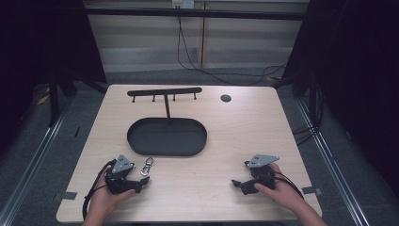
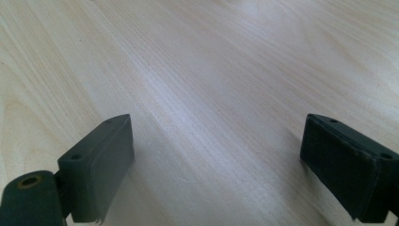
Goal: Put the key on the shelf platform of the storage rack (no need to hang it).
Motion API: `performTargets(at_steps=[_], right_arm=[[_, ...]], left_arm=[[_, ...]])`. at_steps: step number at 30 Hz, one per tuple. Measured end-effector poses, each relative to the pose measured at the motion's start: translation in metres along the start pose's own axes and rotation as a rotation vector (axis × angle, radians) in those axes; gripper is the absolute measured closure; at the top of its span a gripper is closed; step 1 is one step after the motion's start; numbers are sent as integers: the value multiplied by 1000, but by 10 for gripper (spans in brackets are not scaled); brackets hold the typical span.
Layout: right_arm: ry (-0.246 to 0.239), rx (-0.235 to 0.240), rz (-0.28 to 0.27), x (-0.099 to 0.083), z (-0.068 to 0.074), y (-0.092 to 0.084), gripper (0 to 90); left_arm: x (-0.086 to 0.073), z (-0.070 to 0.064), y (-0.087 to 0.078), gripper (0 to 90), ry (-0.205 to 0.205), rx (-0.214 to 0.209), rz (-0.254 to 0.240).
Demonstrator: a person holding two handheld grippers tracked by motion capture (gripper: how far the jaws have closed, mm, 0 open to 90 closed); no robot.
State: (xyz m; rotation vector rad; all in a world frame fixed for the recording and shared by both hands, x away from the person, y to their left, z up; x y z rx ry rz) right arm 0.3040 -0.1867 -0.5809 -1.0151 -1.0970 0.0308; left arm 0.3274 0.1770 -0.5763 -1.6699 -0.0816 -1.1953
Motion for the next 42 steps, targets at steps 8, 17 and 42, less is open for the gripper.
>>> performTargets(at_steps=[8,17,42], right_arm=[[0,0,0,0,0,0,97],[-1,2,-1,0,0,0,97],[-3,5,1,-1,0,-1,97]], left_arm=[[0,0,0,190,-15,18,7],[-1,-10,-14,285,-57,11,194],[29,-7,-8,391,-116,-33,479]])
Point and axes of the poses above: each handheld gripper's, and its own axes: y roughly forward along the jaws, x roughly out of its top, z roughly to its left, the point moved 10 cm from there along y, roughly forward along the jaws, and after that the axes turned 4 degrees about x, right-handed, at the moved point
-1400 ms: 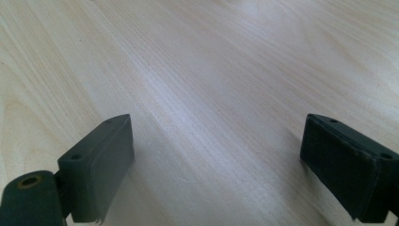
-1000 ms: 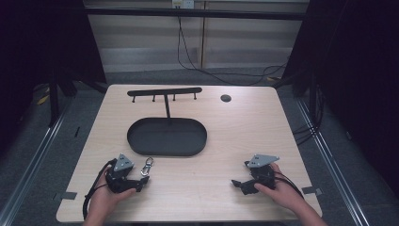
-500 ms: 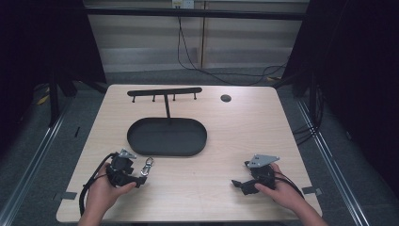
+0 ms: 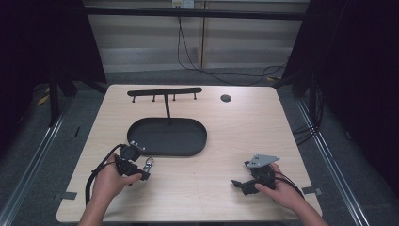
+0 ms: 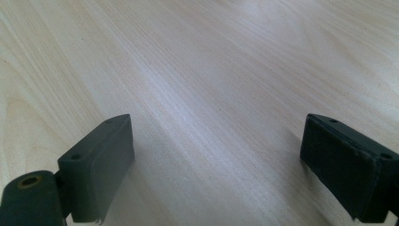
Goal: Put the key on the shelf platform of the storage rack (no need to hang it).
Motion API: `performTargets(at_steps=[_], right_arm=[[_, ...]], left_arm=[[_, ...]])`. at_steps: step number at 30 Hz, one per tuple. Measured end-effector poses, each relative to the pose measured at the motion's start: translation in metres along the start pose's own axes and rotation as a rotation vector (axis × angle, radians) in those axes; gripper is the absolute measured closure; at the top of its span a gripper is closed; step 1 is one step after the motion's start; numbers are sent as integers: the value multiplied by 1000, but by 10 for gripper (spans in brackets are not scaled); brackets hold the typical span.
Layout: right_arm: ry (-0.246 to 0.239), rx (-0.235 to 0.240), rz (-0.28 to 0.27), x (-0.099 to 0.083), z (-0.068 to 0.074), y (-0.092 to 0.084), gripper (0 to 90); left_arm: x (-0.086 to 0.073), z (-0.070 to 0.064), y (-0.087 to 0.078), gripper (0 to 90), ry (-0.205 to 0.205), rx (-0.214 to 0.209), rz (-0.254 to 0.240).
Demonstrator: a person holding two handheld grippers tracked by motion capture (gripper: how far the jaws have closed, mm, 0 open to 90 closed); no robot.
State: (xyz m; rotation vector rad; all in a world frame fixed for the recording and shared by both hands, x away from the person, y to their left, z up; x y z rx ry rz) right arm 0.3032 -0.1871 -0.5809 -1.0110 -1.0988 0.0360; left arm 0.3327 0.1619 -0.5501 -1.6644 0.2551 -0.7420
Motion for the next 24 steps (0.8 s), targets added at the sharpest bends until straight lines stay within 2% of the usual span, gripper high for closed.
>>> performTargets(at_steps=[8,11,20,24], right_arm=[[0,-1,0,0,0,0,97],[-1,0,-1,0,0,0,98],[-2,2,-1,0,0,0,97],[-2,2,-1,0,0,0,97]], left_arm=[[8,0,4,407,-2,-4,46],[11,0,6,415,-24,-4,49],[13,4,15,451,-42,23,95],[14,4,17,477,-34,27,106]])
Point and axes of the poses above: each handheld gripper's, and its own axes: y roughly forward along the jaws, x roughly out of its top, z roughly to its left, the point moved 10 cm from there along y, roughly forward along the jaws, and after that the axes turned 4 degrees about x, right-handed, at the moved point
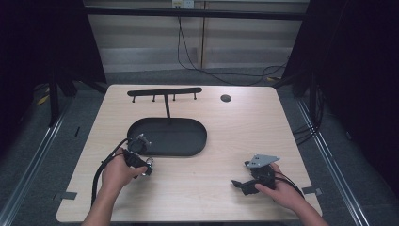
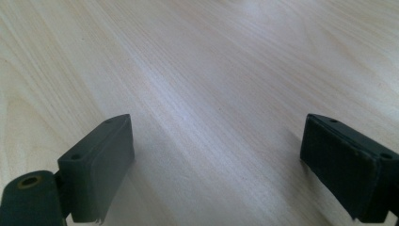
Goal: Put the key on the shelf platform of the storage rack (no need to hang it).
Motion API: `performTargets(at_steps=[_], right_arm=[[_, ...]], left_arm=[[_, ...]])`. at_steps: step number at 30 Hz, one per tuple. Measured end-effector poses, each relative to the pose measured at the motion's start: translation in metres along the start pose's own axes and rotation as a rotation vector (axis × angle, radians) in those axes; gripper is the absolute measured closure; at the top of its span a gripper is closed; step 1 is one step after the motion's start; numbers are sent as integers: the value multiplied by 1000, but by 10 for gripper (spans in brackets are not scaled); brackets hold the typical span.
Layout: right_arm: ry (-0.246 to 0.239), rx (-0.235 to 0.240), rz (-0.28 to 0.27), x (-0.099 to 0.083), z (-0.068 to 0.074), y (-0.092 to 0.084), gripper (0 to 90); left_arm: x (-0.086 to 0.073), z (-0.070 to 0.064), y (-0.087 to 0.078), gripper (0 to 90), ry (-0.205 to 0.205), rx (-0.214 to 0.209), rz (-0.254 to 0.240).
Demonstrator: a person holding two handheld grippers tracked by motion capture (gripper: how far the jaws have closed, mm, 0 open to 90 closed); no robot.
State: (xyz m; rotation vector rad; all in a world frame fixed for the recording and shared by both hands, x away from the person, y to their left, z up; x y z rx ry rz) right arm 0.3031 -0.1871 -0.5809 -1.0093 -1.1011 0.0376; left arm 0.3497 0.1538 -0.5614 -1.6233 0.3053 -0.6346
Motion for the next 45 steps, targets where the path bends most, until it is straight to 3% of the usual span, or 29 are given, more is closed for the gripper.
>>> performTargets(at_steps=[9,13,15,27,45], right_arm=[[0,-1,0,0,0,0,97],[0,-1,0,0,0,0,97],[0,0,0,0,0,0,97],[0,0,0,0,0,0,97],[0,0,0,0,0,0,97]], left_arm=[[3,-3,3,539,7,19,35],[3,-3,3,591,6,48,52],[2,-3,3,675,8,59,73],[2,-5,1,690,-6,38,89],[10,-5,-31,690,18,20,88]])
Point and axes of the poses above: each handheld gripper's, and its own axes: y roughly forward along the jaws, x roughly out of its top, z roughly to its left, the point moved 10 cm from there along y, roughly forward along the jaws, and after that the axes turned 4 degrees about x, right-handed, at the moved point
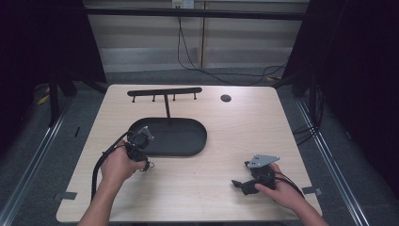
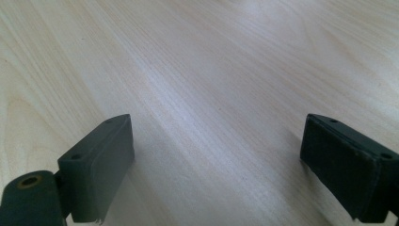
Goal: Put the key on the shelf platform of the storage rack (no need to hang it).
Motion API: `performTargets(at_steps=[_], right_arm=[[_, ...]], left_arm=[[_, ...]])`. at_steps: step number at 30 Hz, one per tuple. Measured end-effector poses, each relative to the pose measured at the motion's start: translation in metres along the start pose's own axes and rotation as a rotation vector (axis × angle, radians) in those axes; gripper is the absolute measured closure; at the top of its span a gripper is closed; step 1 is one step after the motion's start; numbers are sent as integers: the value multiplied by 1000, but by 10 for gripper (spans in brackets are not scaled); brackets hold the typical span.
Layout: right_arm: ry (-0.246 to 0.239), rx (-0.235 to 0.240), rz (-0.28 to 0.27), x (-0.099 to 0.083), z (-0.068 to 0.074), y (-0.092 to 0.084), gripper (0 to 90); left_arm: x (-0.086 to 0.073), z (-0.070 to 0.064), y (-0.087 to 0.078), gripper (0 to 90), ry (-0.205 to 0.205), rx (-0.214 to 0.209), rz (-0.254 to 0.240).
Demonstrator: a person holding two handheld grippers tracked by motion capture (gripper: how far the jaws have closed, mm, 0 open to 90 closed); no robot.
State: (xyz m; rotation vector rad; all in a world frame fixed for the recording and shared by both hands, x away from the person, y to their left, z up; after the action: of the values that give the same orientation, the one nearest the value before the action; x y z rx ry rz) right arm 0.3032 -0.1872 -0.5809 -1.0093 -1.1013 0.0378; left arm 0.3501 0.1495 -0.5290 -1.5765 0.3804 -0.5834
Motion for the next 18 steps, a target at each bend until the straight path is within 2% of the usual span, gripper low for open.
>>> performTargets(at_steps=[5,14,18], right_arm=[[0,-1,0,0,0,0,97],[0,0,0,0,0,0,97],[0,0,0,0,0,0,97]], left_arm=[[2,0,-10,690,2,-4,6],[7,-2,-27,690,9,-40,-5],[9,-1,-34,690,11,-40,-9]])
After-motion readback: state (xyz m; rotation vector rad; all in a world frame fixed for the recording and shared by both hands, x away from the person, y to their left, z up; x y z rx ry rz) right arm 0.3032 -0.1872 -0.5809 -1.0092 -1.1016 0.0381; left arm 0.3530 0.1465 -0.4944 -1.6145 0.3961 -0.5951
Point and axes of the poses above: each handheld gripper's, and its own axes: y roughly forward along the jaws, x roughly out of its top, z roughly to its left, the point moved 10 cm from there along y, roughly forward along the jaws, and after that the axes turned 4 degrees about x, right-handed, at the moved point
